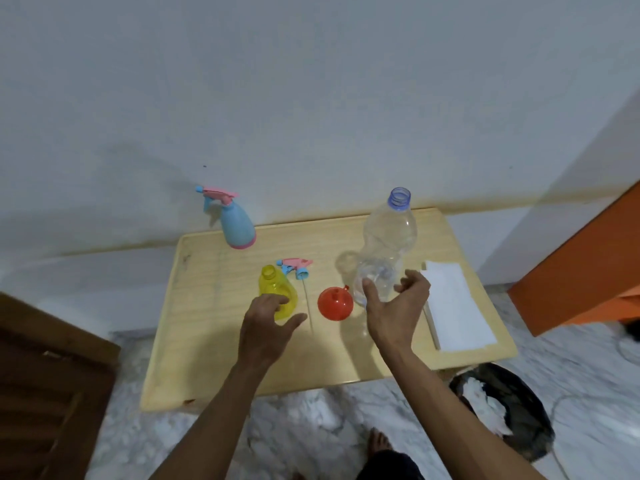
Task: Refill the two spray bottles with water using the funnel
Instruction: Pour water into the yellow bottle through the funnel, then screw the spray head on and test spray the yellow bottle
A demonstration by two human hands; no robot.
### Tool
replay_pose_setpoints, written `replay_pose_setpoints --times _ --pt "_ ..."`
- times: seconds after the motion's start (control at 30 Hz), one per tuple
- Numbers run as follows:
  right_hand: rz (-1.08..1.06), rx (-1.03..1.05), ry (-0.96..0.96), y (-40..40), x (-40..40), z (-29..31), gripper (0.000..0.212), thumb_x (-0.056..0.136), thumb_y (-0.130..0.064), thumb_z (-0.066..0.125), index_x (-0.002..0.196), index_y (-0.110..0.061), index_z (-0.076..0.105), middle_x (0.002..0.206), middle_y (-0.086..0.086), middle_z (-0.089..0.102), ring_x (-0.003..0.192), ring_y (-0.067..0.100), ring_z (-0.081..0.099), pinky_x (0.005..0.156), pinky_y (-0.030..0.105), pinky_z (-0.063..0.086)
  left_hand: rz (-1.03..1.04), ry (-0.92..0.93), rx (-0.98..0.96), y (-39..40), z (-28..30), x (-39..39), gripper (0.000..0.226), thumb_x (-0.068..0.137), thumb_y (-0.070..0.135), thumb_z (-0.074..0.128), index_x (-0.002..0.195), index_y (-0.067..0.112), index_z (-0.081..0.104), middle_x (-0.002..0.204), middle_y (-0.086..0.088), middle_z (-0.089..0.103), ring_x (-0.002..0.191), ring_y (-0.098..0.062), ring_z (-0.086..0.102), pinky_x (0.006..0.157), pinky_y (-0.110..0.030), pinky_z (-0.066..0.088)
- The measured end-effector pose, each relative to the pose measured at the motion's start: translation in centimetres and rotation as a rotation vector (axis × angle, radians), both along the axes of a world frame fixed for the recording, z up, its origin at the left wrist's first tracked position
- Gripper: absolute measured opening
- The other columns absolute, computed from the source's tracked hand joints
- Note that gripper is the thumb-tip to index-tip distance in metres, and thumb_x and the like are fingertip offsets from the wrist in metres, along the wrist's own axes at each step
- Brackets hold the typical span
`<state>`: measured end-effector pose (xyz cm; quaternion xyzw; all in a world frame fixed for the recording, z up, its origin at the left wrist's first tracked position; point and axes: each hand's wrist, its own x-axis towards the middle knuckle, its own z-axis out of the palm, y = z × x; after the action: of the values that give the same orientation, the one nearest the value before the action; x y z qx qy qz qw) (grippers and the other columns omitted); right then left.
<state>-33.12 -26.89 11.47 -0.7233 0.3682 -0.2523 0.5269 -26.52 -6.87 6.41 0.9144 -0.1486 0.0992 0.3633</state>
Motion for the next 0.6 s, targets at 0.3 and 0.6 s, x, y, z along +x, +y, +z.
replay_pose_setpoints --times 0.3,0.6 --pt "0.330 0.002 0.216 4.5 2.6 -0.1 0.020 0.094 -0.020 0.070 0.110 -0.010 0.063 0.074 -0.011 0.058 0.067 -0.006 0.058 0.064 0.003 0.041 0.219 0.292 -0.223 4.3 -0.6 1.0 0.080 0.059 0.038 0.094 0.124 0.014 0.054 0.107 -0.003 0.061 0.086 -0.016 0.058 0.074 -0.027 0.045" --pt "0.593 -0.151 0.533 3.9 14.3 -2.9 0.041 0.094 -0.034 0.067 0.126 -0.010 0.066 0.118 0.015 0.070 0.119 0.031 0.058 0.090 0.032 0.046 0.170 0.381 -0.298 2.7 -2.9 3.6 0.113 0.053 0.070 0.080 0.148 0.025 0.040 0.148 0.002 0.049 0.131 -0.015 0.050 0.102 -0.048 0.049"
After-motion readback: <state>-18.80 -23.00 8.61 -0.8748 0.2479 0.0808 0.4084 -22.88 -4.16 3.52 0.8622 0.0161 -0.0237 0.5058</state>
